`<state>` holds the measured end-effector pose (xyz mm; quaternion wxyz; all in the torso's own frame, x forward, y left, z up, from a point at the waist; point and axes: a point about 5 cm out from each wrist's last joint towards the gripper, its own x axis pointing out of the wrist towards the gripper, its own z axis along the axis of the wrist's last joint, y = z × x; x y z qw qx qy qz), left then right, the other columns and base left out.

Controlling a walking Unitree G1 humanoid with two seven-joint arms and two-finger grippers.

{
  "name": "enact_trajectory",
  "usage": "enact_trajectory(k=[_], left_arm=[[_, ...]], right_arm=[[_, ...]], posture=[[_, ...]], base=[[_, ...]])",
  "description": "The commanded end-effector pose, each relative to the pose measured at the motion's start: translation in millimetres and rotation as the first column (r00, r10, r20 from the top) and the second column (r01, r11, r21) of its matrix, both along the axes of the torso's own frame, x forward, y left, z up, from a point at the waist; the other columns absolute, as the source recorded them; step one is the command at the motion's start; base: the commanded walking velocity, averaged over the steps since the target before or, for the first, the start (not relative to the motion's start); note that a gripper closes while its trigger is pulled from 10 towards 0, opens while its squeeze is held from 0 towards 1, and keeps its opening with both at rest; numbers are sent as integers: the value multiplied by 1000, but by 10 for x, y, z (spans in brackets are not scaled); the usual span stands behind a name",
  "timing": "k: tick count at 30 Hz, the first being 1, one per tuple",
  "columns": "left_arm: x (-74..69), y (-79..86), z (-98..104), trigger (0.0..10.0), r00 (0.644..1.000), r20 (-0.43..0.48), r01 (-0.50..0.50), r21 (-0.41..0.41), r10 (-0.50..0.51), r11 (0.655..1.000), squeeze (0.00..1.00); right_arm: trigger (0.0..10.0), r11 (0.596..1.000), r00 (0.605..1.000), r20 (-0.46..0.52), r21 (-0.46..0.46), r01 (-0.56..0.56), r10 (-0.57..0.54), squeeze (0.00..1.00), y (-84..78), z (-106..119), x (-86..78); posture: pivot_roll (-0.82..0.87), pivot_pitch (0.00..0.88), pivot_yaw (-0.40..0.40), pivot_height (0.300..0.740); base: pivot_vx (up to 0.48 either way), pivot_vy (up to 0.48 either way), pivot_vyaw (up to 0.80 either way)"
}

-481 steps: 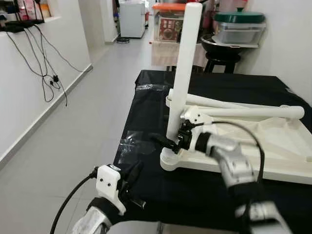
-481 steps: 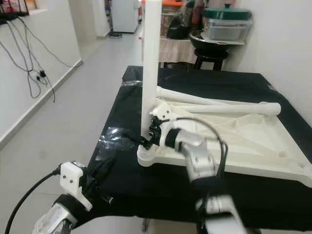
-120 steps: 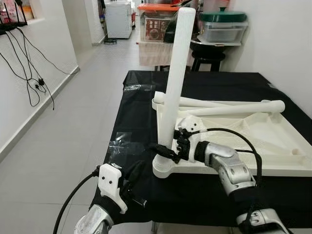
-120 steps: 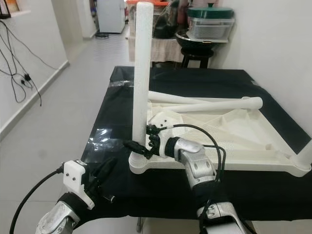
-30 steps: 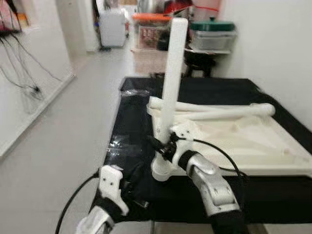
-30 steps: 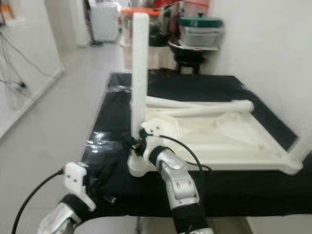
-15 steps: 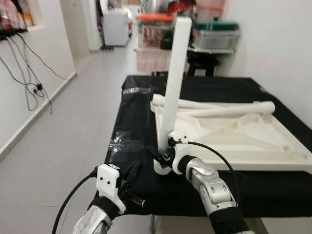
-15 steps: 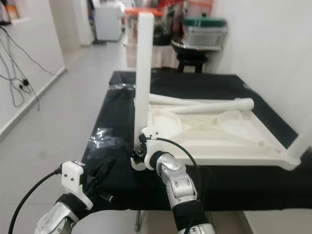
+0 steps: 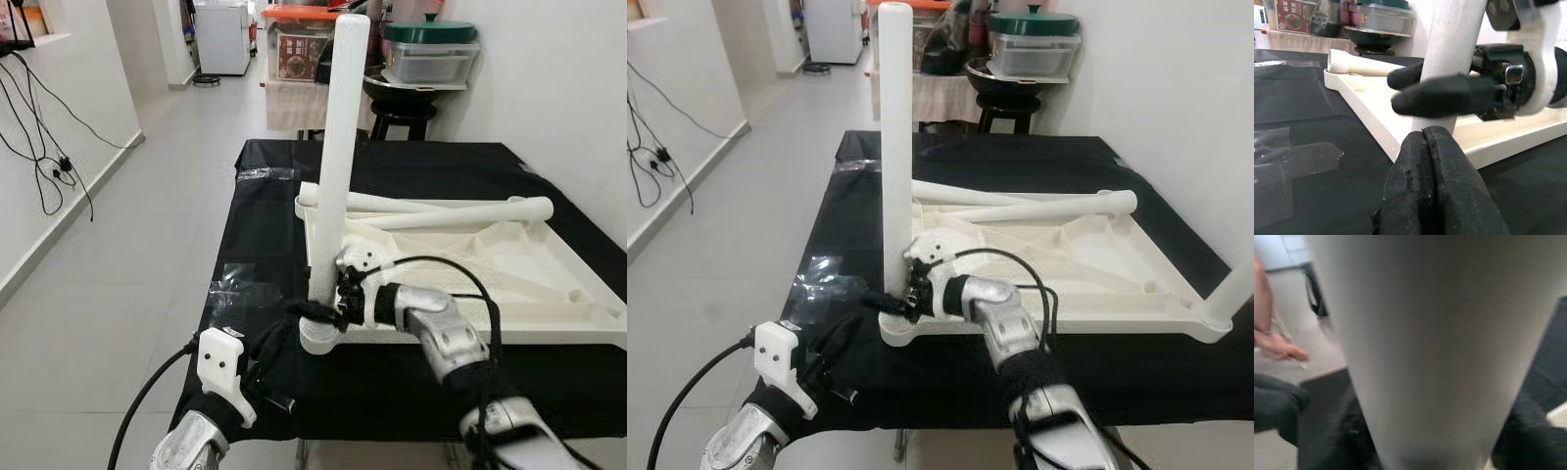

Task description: Building children table

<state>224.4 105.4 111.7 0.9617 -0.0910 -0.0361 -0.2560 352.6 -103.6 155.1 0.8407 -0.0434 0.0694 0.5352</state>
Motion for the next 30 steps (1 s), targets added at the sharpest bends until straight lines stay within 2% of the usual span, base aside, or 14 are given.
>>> enact_trajectory(k=[1,9,14,16,17,19,20,21,22,23,24,25,29,30], left_arm=[[-4,0,-17,10000,1000,-2,-13,2,13,1000,0],[-9,-2,-15,10000,1000,-2,-14,1,14,1000,0],[-13,-3,-12,10000,1000,-3,-11,0,11,1000,0],[-17,1,-11,10000,1000,-4,-9,0,9,1000,0],[-27,9,-7,10000,1000,-4,-9,1,9,1000,0],[-27,9,-7,10000,1000,-4,-9,1,9,1000,0],[-28,25,-1,10000,1000,-5,-11,-1,11,1000,0],[-28,25,-1,10000,1000,-5,-11,-1,11,1000,0],[-24,37,1,10000,1000,-6,-12,1,12,1000,0],[-24,37,1,10000,1000,-6,-12,1,12,1000,0],[-20,42,-4,10000,1000,-11,-7,2,7,1000,0],[-16,42,-5,10000,1000,-13,2,0,-2,1000,0],[-13,37,-10,10000,1000,-16,14,1,-14,1000,0],[-10,40,-9,10000,1000,-15,8,3,-8,1000,0]], right_arm=[[0,999,999,12,22,-31,30,0,-25,67,36],[0,996,998,16,61,-59,58,0,-161,155,57],[0,996,998,31,70,-48,46,0,-239,88,17],[0,998,1000,22,58,8,-10,0,-230,15,-15],[0,972,971,32,29,234,-235,0,-148,-114,-21],[0,972,971,32,29,234,-235,0,-148,-114,-21],[0,879,880,-59,52,474,-471,0,34,-339,-182],[0,879,880,-59,52,474,-471,0,34,-339,-182],[0,805,805,-25,16,593,-592,0,158,-436,-330],[0,805,805,-25,16,593,-592,0,158,-436,-330],[0,738,738,-43,26,674,-673,0,162,-444,-351],[0,721,721,-42,29,693,-691,0,139,-446,-323],[0,716,716,-47,32,698,-696,0,86,-443,-253],[2118,721,722,-41,27,692,-691,0,93,-443,-253]], posture=[[92,0,-78,740],[83,0,-70,740],[75,0,-64,740],[69,0,-64,740],[61,0,-67,740],[61,0,-67,740],[42,0,-48,740],[42,0,-48,740],[25,0,-26,740],[25,0,-26,740],[22,0,-31,740],[41,0,-45,740],[36,0,-30,740],[33,0,-31,740]], base=[[0,0,0],[0,0,0],[0,0,0],[0,0,0],[0,0,0],[0,0,0],[0,0,0],[0,0,0],[0,0,0],[0,0,0],[0,0,0],[0,0,0],[0,0,0],[0,0,0]])
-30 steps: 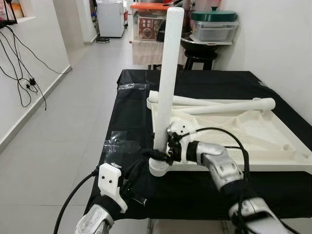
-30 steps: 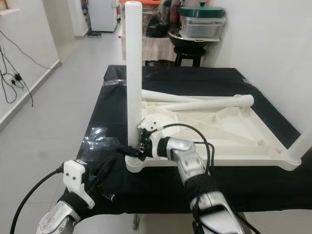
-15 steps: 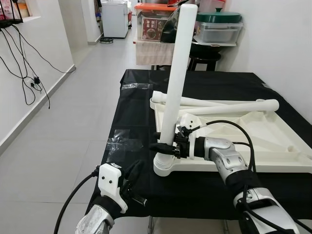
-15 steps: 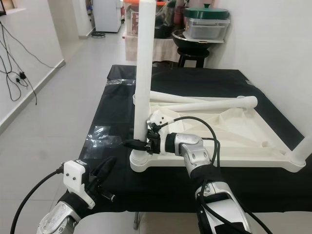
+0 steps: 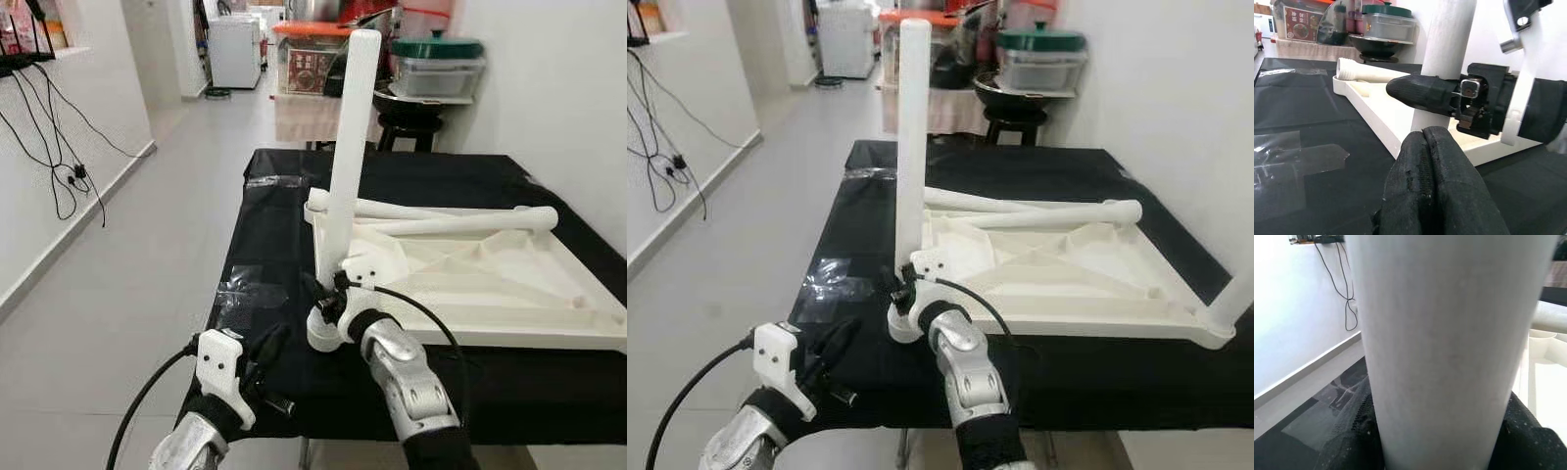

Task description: Building children table

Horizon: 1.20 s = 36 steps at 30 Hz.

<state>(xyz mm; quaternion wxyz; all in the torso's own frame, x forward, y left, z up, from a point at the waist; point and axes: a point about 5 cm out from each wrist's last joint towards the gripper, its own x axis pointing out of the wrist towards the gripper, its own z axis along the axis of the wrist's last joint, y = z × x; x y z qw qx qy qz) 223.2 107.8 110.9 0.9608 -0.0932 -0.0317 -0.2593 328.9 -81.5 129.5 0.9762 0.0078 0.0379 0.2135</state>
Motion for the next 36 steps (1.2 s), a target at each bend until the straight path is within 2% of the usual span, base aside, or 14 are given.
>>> enact_trajectory(k=[1,3,4,10,11,18,19,20,21,24,25,28,29,36], left_arm=[[6,17,-3,10000,1000,-6,-5,7,5,1000,0],[8,17,-4,10000,1000,-5,-8,7,8,1000,0],[10,15,-7,10000,1000,-5,-8,7,8,1000,0],[12,9,-13,10000,1000,-6,-5,8,5,1000,0],[18,2,-19,10000,1000,-7,-3,10,3,1000,0],[26,-7,-25,10000,1000,-6,-4,10,4,1000,0],[27,-8,-26,10000,1000,-6,-5,10,5,1000,0],[27,-8,-26,10000,1000,-6,-5,10,5,1000,0],[29,-10,-29,10000,1000,-5,-6,11,7,1000,0],[29,-10,-30,10000,1000,-5,-7,11,7,1000,0],[29,-10,-30,10000,1000,-4,-7,11,7,1000,0],[30,-12,-29,10000,1000,-4,-7,12,7,1000,0],[29,-15,-27,10000,1000,-3,-8,12,8,1000,0],[20,-21,-22,10000,1000,-1,-12,10,12,1000,0]], right_arm=[[10000,1000,996,-83,-8,8,-9,0,-91,-173,-27],[10000,1000,996,-80,-1,-29,29,0,-67,-160,-35],[10000,996,994,-64,26,-89,90,1000,-31,-98,-44],[10000,976,978,-8,68,-206,207,1000,10,96,-33],[10000,925,926,67,50,-376,373,1000,-44,318,37],[10000,811,807,79,-60,-582,585,1000,-150,410,62],[10000,780,777,67,-74,-621,626,0,-171,418,77],[10000,780,777,67,-74,-621,626,0,-171,418,77],[10000,728,727,47,-64,-683,686,0,-204,446,119],[10000,716,715,43,-59,-695,698,0,-211,454,129],[6706,703,702,48,-44,-710,711,0,-218,487,167],[6706,691,689,52,-33,-722,722,0,-226,514,191],[0,678,677,48,-21,-735,735,0,-254,532,221],[0,663,663,36,-8,-748,748,0,-356,534,258]], posture=[[39,0,-36,740],[39,0,-36,740],[46,0,-39,740],[44,0,-39,740],[47,0,-43,740],[57,0,-52,740],[60,0,-55,740],[60,0,-55,740],[63,0,-57,740],[63,0,-57,740],[63,0,-57,740],[70,0,-57,740],[75,0,-62,740],[70,0,-62,740]], base=[[0,0,0],[0,0,0],[0,0,0],[0,0,0],[0,0,0],[0,0,0],[0,0,0],[0,0,0],[0,0,0],[0,0,0],[0,0,0],[0,0,0],[0,0,0],[0,0,0]])
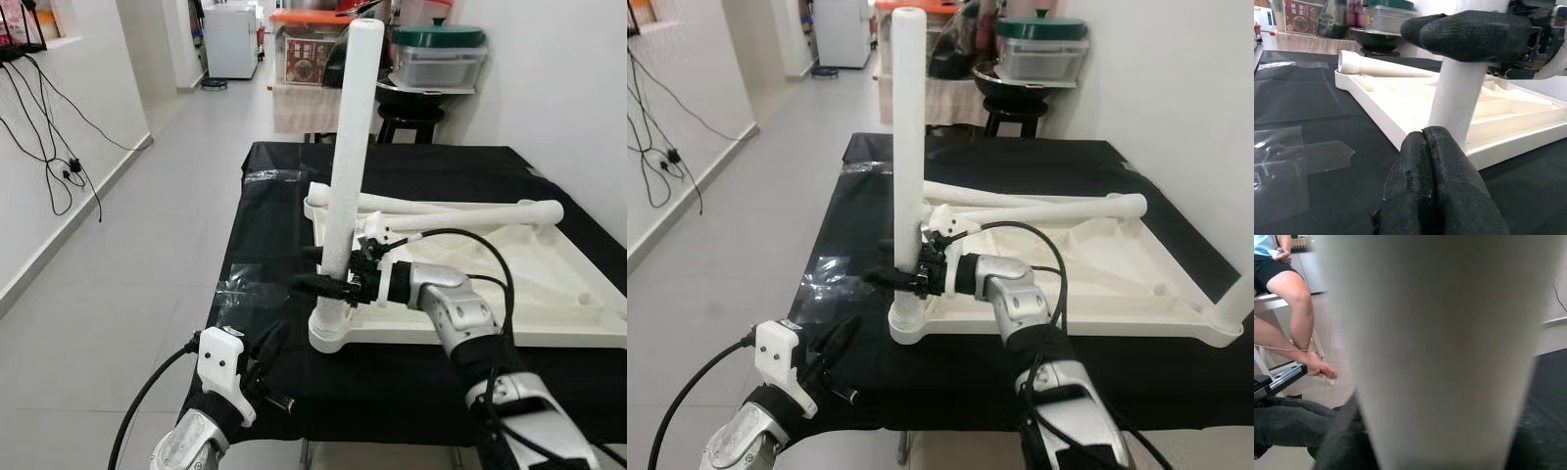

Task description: Building children table

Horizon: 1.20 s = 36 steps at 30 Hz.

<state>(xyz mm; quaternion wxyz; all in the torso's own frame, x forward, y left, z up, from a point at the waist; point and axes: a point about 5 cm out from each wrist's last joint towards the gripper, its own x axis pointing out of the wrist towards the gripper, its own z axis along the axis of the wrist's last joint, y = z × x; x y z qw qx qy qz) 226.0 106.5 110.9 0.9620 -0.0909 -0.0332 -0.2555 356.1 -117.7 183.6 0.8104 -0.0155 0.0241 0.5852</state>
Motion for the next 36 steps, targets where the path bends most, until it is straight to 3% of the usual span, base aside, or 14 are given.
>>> enact_trajectory(k=[1,8,9,11,12,13,15,25,26,28,29,32,35,36], left_arm=[[-10,-9,-20,10000,1000,-4,-4,5,4,1000,0],[-14,-12,-16,10000,1000,-4,-4,4,4,1000,0],[-27,-4,-12,10000,1000,-4,-4,4,4,1000,0],[-27,-4,-12,10000,1000,-4,-4,4,4,1000,0],[-38,9,-6,10000,1000,-5,-5,4,5,1000,0],[-38,9,-6,10000,1000,-5,-5,4,5,1000,0],[-43,35,-2,10000,1000,-6,-7,9,7,1000,0],[-27,48,-4,10000,1000,-7,-12,14,12,1000,0],[-27,49,-3,10000,1000,-6,-14,14,14,1000,0],[-26,47,-2,10000,1000,-6,-13,14,13,1000,0],[-26,44,-3,10000,1000,-6,-11,14,11,1000,0],[-25,42,-3,10000,1000,-7,-10,14,10,1000,0],[-22,32,-5,10000,1000,-7,-7,14,7,1000,0],[-20,30,-5,10000,1000,-7,-7,14,7,1000,0]], right_arm=[[0,1000,1000,-1,15,-18,18,0,-11,-21,-21],[0,1000,1000,8,9,10,-10,0,-71,-63,-42],[0,977,977,-18,-2,214,-214,0,-46,-181,-29],[0,977,977,-18,-2,214,-214,0,-46,-181,-29],[0,818,814,-96,1,576,-573,0,-10,-371,-72],[0,818,814,-96,1,576,-573,0,-10,-371,-72],[0,628,613,-155,-79,774,-775,0,214,-668,-381],[0,663,656,-111,-39,747,-746,0,370,-556,-242],[10000,677,669,-117,-37,735,-734,0,408,-500,-242],[10000,692,685,-116,-28,721,-719,0,430,-442,-248],[10000,740,735,-123,4,673,-667,1000,457,-377,-248],[10000,771,767,-126,27,636,-629,1000,476,-332,-251],[10000,913,916,-18,68,402,-401,1000,409,-111,-190],[10000,949,950,17,51,310,-311,0,355,-67,-163]], posture=[[70,0,-62,740],[67,0,-59,740],[57,0,-61,740],[57,0,-61,740],[60,0,-64,740],[60,0,-64,740],[43,0,-34,740],[68,0,-49,740],[69,0,-50,740],[69,0,-50,740],[68,0,-47,740],[68,0,-47,740],[74,0,-51,740],[73,0,-53,740]], base=[[0,0,0],[0,0,0],[0,0,0],[0,0,0],[0,0,0],[0,0,0],[0,0,0],[0,0,0],[0,0,0],[0,0,0],[0,0,0],[0,0,0],[0,0,0],[0,0,0]])
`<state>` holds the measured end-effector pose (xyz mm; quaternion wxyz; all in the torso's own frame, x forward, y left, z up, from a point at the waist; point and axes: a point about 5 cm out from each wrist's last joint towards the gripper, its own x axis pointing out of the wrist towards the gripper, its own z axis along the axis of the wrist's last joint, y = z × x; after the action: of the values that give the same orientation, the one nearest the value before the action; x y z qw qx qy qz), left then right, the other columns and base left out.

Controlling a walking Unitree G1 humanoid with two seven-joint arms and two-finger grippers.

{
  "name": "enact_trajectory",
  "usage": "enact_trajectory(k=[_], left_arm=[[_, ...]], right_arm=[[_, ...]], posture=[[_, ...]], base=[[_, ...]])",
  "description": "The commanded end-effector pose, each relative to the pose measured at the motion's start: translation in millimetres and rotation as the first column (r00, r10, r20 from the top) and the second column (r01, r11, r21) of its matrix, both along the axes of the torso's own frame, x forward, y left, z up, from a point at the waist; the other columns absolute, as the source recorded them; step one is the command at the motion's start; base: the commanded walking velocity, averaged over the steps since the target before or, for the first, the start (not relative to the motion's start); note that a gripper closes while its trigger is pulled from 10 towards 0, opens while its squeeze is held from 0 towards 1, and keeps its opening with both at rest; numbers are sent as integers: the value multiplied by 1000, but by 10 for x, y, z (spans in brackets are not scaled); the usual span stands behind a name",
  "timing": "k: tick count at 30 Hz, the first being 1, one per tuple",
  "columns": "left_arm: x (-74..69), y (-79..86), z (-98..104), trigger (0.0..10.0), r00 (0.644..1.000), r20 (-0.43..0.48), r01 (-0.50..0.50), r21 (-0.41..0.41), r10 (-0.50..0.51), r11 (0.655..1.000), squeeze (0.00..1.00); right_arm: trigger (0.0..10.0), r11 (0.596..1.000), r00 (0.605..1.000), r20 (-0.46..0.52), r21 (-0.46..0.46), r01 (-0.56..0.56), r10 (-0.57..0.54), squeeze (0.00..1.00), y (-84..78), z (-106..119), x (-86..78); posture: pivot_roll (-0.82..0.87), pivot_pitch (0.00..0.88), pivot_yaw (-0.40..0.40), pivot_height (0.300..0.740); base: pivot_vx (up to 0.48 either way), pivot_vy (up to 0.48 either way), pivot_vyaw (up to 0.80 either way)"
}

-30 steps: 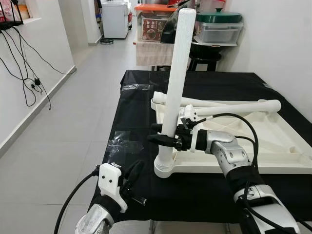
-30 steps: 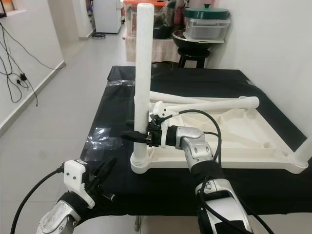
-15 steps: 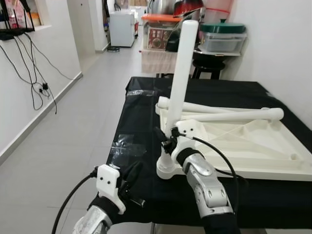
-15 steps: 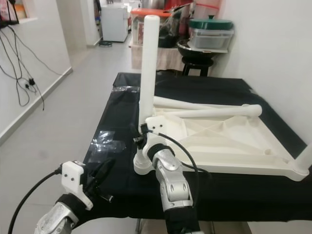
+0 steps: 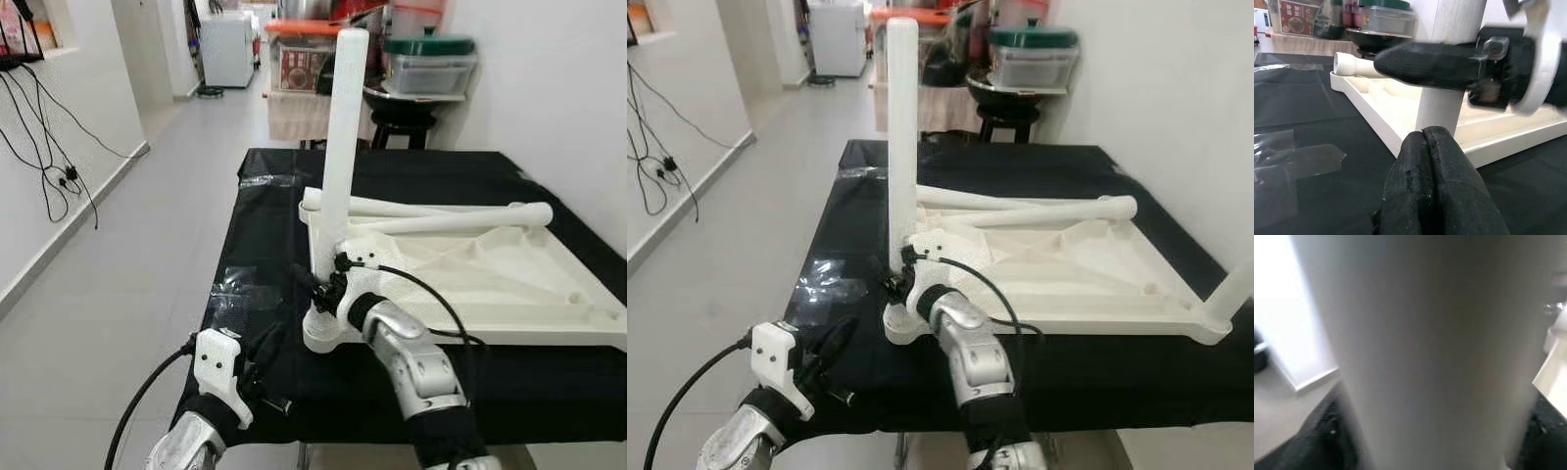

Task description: Building children table

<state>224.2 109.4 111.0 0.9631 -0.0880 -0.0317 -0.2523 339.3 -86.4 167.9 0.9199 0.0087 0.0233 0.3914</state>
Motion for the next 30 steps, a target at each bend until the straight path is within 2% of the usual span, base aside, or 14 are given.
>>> enact_trajectory(k=[1,4,6,10,11,13,14,15,16,17,18,19,23,30], left_arm=[[-2,1,-6,10000,1000,-5,-1,7,1,1000,0],[-1,0,-6,10000,1000,-5,-1,7,1,1000,0],[3,-7,-6,10000,1000,-3,-4,7,4,1000,0],[4,-9,-6,10000,1000,-2,-6,8,6,1000,0],[6,-17,-7,10000,1000,-2,-6,9,6,1000,0],[6,-17,-7,10000,1000,-2,-6,9,6,1000,0],[3,-22,-9,10000,1000,-1,-8,11,8,1000,0],[-4,-27,-12,10000,1000,0,-9,15,9,1000,0],[-4,-27,-12,10000,1000,0,-9,15,9,1000,0],[-10,-30,-13,10000,1000,1,-10,19,10,1000,0],[-10,-30,-13,10000,1000,1,-10,19,10,1000,0],[-14,-31,-15,10000,1000,2,-10,22,10,1000,0],[-13,-31,-21,10000,1000,2,-7,26,7,1000,0],[-12,-30,-29,10000,1000,-3,4,26,-4,1000,0]], right_arm=[[10000,992,991,45,2,-130,130,0,42,90,5],[10000,981,979,61,-31,-193,195,0,-5,111,26],[10000,942,942,34,-62,-331,333,0,-103,97,67],[10000,928,931,-1,-75,-364,365,0,-144,56,93],[10000,923,929,-36,-103,-371,369,0,-201,-7,126],[10000,923,929,-36,-103,-371,369,0,-201,-7,126],[10000,931,937,-73,-112,-349,342,0,-266,-62,168],[4392,937,940,-101,-97,-336,327,0,-340,-90,197],[4392,937,940,-101,-97,-336,327,0,-340,-90,197],[3451,937,937,-112,-81,-340,331,0,-394,-95,213],[3451,937,937,-112,-81,-340,331,0,-394,-95,213],[0,933,930,-119,-51,-356,348,0,-449,-96,206],[0,919,913,-126,-11,-393,389,0,-534,-123,183],[0,931,924,-126,-4,-365,361,0,-612,-196,170]], posture=[[73,0,-53,740],[73,0,-53,740],[86,0,-62,740],[86,0,-62,740],[103,0,-68,740],[103,0,-68,740],[108,0,-70,740],[115,0,-71,740],[115,0,-71,740],[115,0,-72,740],[115,0,-72,740],[112,0,-69,740],[108,0,-62,740],[98,0,-53,740]], base=[[0,0,0],[0,0,0],[0,0,0],[0,0,0],[0,0,0],[0,0,0],[0,0,0],[0,0,0],[0,0,0],[0,0,0],[0,0,0],[0,0,0],[0,0,0],[0,0,0]])
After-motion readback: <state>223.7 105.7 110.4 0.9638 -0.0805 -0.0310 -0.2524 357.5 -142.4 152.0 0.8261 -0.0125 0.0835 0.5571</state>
